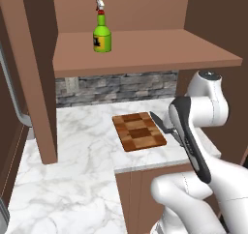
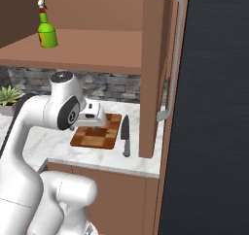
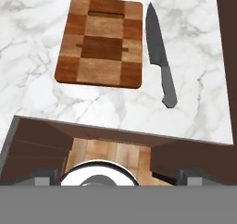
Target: Move the cutting board and knife to the sink. Then move spray from the cabinet to the counter.
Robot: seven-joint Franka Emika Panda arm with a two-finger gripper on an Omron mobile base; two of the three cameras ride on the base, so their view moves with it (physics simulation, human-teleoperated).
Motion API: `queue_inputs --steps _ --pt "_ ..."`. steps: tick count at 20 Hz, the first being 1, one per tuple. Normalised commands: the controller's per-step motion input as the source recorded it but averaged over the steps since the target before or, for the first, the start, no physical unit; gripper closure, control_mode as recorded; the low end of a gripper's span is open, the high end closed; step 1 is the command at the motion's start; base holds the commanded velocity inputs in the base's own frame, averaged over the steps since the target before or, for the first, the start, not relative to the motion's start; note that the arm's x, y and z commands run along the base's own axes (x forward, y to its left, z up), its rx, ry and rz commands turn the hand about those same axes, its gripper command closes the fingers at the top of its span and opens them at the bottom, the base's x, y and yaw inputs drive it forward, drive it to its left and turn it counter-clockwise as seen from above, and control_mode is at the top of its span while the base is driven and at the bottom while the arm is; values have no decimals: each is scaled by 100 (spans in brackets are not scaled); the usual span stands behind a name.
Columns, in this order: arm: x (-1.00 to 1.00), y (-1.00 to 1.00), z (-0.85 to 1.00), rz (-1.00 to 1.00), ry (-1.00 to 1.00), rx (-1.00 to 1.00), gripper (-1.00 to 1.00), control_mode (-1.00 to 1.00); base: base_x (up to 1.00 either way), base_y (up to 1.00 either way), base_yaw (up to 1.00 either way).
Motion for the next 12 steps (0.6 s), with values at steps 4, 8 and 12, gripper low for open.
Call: queue_inputs --steps 4,8,12 --pt "0 -20 -42 4 0 0 -100 -100 0 0 0" --pt "0 -11 -46 2 2 0 -100 -100 0 0 0" --pt "0 -20 -36 2 3 0 -100 -100 0 0 0"
